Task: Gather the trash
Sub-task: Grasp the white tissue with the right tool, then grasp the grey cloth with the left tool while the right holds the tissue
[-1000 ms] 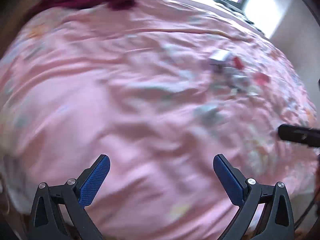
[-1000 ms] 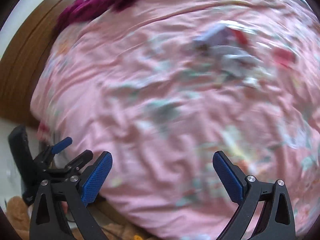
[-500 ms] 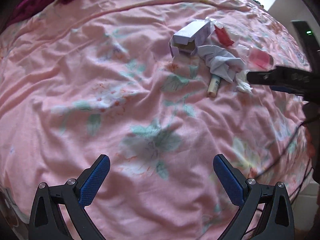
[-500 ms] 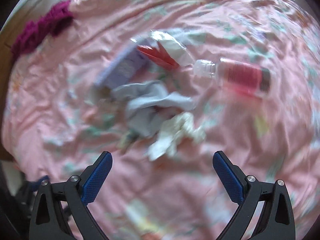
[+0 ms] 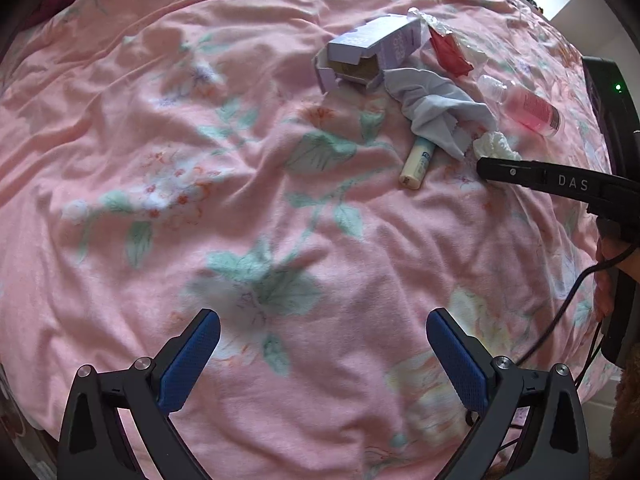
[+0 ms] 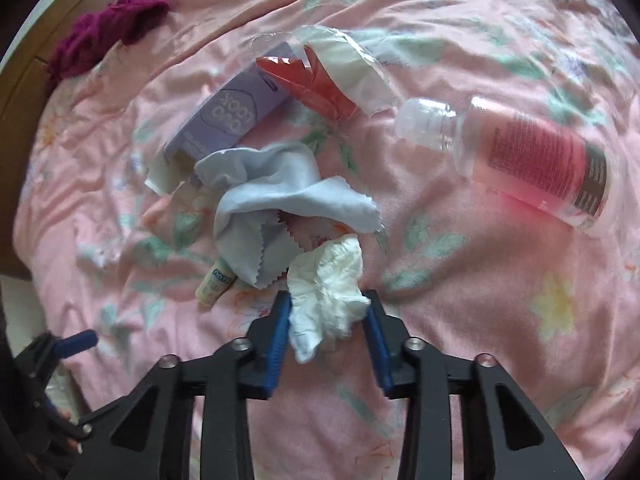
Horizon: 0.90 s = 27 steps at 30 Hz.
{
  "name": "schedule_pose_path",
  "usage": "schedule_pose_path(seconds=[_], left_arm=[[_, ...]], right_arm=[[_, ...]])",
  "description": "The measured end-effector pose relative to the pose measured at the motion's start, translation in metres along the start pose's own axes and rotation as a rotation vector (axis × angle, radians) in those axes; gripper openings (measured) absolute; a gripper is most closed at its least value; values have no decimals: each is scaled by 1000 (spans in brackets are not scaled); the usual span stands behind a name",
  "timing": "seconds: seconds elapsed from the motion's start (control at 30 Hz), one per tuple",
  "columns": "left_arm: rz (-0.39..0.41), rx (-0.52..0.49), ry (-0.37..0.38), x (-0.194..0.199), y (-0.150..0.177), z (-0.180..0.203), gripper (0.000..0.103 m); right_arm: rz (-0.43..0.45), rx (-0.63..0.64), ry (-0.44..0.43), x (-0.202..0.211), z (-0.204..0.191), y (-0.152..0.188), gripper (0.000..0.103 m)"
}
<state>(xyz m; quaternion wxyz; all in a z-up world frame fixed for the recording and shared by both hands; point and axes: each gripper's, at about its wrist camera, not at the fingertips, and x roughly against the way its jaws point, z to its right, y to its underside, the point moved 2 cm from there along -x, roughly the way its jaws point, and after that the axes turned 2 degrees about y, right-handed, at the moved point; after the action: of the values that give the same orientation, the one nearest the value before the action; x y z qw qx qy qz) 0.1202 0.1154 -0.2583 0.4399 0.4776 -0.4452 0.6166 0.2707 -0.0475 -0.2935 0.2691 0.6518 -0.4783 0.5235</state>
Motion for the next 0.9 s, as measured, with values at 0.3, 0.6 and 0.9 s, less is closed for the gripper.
schedule_pose_path(seconds=[0.3,0.6,0.9], left_arm=[[-27,-45,-6,-10,-12,21,103],[-45,-47,-4,-19,-19,36,103],[18,-70,77,-19,-60,69,103]], right_arm=[[27,23,6,-18,0,-10,80],[-37,-69,-74,-7,26,-8,14],[51,-149,-134,41,36,12,14]])
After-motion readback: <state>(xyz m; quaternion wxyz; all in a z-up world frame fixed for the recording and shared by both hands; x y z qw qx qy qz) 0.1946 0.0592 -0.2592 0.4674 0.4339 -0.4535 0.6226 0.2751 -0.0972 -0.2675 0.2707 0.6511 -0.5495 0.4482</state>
